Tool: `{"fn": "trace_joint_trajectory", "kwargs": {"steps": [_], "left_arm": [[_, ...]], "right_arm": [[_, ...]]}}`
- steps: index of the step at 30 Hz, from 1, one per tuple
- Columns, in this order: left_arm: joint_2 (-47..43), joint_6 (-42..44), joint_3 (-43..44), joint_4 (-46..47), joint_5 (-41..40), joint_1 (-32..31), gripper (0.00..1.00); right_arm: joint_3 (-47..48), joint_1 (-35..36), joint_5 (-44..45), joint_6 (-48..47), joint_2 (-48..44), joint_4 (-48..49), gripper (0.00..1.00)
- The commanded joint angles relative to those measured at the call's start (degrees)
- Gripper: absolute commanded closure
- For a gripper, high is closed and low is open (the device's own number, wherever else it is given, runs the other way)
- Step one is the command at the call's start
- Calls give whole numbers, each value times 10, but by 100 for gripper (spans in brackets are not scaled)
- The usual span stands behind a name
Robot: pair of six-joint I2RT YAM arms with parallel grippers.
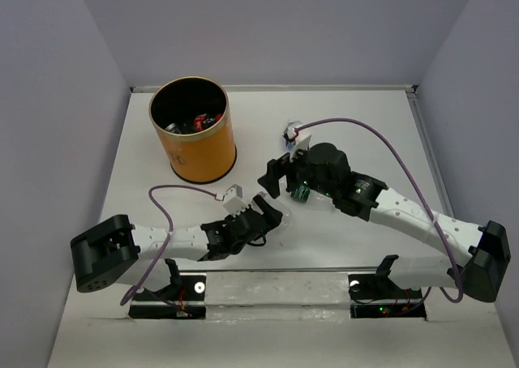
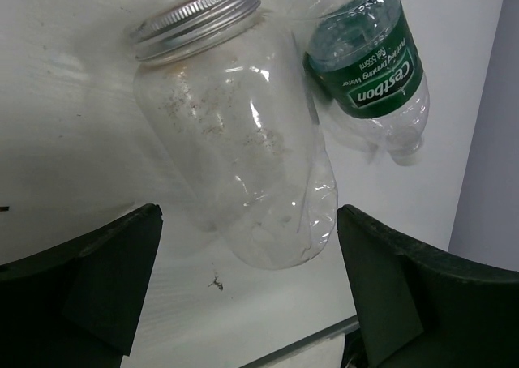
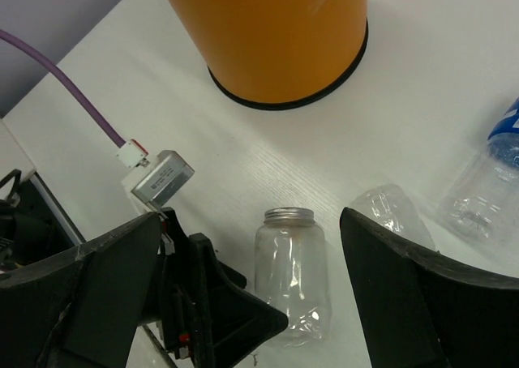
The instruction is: Put the plastic bottles in the bin
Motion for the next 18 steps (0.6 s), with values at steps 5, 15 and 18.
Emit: {"fn": "trace_joint_trajectory", "kwargs": {"steps": [5, 15, 18], "left_arm": [[59, 29, 52, 1, -52, 16, 1], [90, 48, 46, 12, -80, 44, 10], [102, 53, 45, 20, -89, 45, 11]], "right_arm": [[-36, 5, -22, 35, -31, 44, 4], [-87, 5, 6, 55, -78, 13, 5], [-95, 0, 8, 59, -76, 6, 7]]}}
